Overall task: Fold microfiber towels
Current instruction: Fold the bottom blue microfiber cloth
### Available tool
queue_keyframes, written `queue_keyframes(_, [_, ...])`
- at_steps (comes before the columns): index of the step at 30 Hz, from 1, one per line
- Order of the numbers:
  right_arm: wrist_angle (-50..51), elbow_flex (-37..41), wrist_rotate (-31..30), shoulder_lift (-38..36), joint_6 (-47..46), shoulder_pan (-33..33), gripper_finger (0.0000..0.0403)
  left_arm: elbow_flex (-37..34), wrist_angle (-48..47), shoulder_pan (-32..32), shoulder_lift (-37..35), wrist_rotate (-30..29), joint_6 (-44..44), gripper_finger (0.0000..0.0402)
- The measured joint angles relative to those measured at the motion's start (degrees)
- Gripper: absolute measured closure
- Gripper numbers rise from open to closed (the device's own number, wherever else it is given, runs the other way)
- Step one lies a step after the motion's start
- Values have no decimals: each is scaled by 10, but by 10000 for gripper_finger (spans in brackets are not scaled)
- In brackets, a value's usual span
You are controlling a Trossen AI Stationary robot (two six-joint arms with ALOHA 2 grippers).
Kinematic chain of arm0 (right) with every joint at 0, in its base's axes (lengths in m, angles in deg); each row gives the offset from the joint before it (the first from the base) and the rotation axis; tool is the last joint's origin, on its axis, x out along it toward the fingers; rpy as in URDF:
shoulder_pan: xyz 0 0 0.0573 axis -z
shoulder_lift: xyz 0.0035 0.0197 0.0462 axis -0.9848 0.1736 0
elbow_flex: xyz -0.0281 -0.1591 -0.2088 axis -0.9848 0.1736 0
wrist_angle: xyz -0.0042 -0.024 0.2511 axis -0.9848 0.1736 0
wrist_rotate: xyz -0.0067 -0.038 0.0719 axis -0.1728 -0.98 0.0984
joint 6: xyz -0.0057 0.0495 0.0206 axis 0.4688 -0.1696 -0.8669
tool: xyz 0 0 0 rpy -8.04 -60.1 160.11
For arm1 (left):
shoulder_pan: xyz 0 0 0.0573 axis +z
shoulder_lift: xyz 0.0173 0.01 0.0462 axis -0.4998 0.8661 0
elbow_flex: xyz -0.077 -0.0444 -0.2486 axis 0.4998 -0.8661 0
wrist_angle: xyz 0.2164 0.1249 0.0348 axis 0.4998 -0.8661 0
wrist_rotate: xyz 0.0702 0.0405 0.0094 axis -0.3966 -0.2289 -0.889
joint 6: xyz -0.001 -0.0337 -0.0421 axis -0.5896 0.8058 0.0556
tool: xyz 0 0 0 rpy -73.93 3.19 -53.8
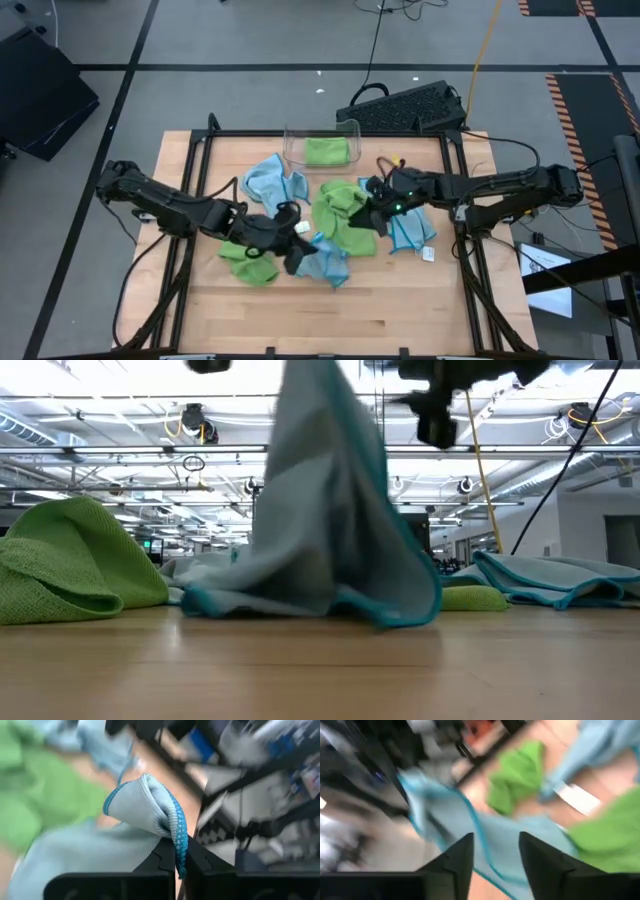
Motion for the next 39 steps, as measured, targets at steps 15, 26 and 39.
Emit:
queue_keyframes(15, [-58, 96, -72, 73, 169, -106, 121, 0, -85, 3, -2, 44, 58, 390])
queue_keyframes(26, [-222, 136, -123, 217, 478, -123, 159, 0, -93, 4, -2, 33, 61, 386])
queue_keyframes(39, [-319, 135, -187, 288, 611, -152, 234, 0, -110, 5, -2, 24, 70, 384])
